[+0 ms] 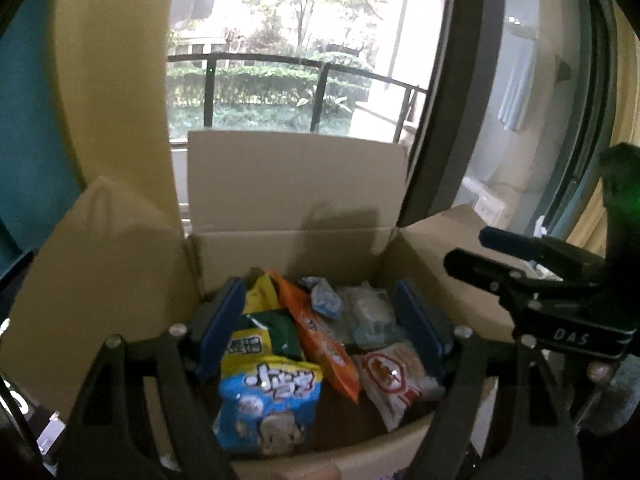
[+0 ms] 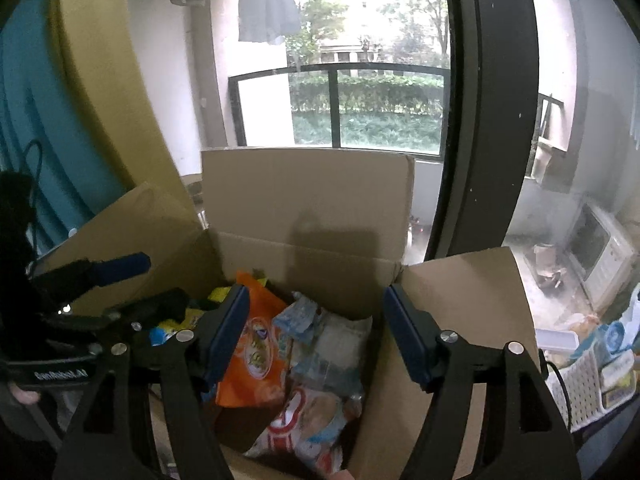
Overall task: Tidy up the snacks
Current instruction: 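Withdraw both grippers from the box back toward the table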
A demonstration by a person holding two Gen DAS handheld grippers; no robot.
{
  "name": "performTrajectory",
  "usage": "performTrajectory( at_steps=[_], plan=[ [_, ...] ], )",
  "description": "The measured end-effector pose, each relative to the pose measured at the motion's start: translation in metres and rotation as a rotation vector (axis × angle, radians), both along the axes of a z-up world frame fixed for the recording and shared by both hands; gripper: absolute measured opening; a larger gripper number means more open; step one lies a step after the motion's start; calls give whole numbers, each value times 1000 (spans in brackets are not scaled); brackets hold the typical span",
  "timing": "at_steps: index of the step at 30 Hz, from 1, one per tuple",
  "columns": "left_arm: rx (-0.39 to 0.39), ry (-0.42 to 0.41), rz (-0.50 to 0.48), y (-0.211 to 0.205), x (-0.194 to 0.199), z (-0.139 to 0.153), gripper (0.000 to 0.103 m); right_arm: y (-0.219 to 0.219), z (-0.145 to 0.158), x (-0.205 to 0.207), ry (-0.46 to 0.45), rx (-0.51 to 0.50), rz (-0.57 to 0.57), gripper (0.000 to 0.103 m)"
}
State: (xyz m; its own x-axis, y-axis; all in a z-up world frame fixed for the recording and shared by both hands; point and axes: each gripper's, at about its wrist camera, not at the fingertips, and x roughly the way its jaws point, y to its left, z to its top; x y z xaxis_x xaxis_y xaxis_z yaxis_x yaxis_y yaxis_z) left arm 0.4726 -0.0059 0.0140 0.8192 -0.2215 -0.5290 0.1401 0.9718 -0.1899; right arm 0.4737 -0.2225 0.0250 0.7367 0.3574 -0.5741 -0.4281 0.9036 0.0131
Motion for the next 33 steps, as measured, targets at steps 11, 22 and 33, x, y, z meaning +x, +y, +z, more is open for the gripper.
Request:
performTrajectory(
  at_steps=[11,22,33],
  plan=[
    [6,-83,-7,0,-63,27,79,1,26,-58,-41,-1,4,72],
    [33,-126,-52,-9,-135,27,79,0,40,-133,-75,-12,21,72],
    [23,-127,-80,-8,-209,11,79,-11,24,-211,-61,-2,27,72]
  ],
)
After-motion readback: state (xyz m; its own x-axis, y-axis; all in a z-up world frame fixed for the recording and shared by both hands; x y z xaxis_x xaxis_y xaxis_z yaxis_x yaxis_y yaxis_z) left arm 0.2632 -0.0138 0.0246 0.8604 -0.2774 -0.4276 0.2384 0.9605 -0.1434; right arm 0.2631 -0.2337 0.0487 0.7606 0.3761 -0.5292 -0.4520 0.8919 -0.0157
